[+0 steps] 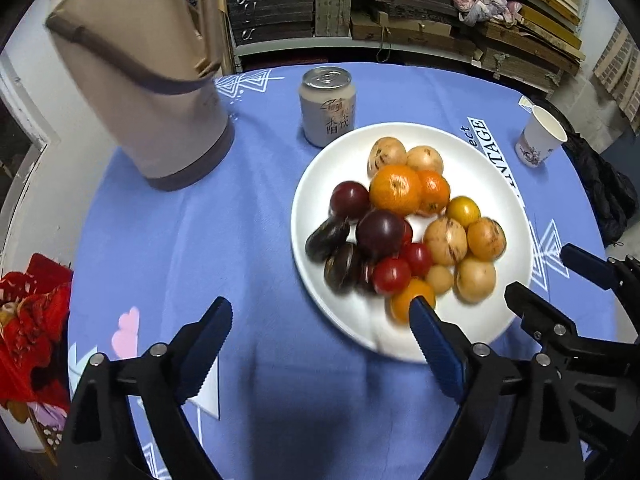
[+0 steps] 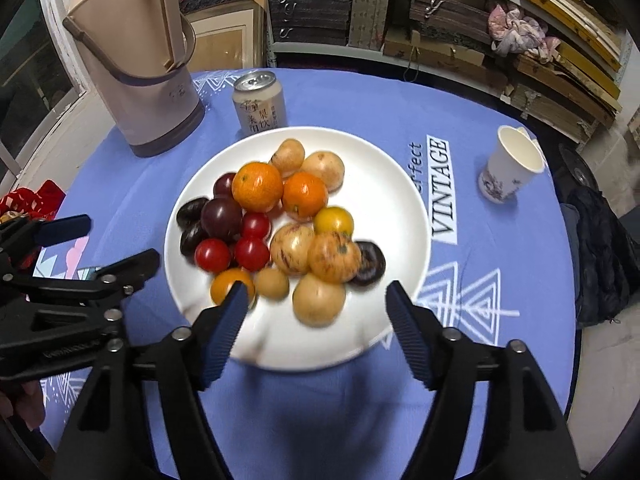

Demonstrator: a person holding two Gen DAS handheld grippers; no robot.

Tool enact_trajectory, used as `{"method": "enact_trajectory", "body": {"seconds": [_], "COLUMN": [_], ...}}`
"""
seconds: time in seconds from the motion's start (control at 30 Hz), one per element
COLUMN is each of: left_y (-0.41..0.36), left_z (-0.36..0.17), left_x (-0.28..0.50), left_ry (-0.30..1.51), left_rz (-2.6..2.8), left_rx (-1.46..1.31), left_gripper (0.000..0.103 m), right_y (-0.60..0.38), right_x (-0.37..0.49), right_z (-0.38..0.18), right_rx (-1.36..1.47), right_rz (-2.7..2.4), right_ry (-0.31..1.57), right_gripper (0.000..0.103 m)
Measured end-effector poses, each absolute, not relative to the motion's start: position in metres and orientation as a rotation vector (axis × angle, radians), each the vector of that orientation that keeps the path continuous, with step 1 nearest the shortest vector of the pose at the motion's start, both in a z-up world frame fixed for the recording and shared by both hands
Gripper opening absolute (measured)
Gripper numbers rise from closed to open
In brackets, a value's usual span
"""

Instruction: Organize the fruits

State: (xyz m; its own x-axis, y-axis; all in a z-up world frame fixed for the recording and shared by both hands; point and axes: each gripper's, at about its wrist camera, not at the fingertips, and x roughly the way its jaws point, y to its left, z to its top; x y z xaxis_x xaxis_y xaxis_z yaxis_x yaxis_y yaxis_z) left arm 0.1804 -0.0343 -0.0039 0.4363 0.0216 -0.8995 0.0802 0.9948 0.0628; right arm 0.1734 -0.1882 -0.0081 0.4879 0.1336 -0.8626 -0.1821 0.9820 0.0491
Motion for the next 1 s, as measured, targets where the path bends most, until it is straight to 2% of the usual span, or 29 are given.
{"method": "enact_trajectory", "body": {"seconds": [0.1,0.33,1.0], "left_y": [-0.029,-0.016,-0.012], "left_z": [-0.001,0.01,0.027], "left_x": [0.165,0.13,0.074], "left_ry": [1.13,1.14,1.119], "left_rz": [-0.033,-0.031,-0.06], "left_rx": [0.084,0.032,0.067], "left_gripper": [0.097,0.099,0.099], "right_y": [-0.189,-0.189,-0.166], "right_x": [0.158,0.122,0.056], "right_z": [-0.006,0.001,0.018], "right_rx": [-0.049,-0.047,-0.08], "right_rz": [0.182,0.151,0.141], "right_ry": [1.05,1.049,1.049], "right_gripper": [0.077,0.098,0.098]}}
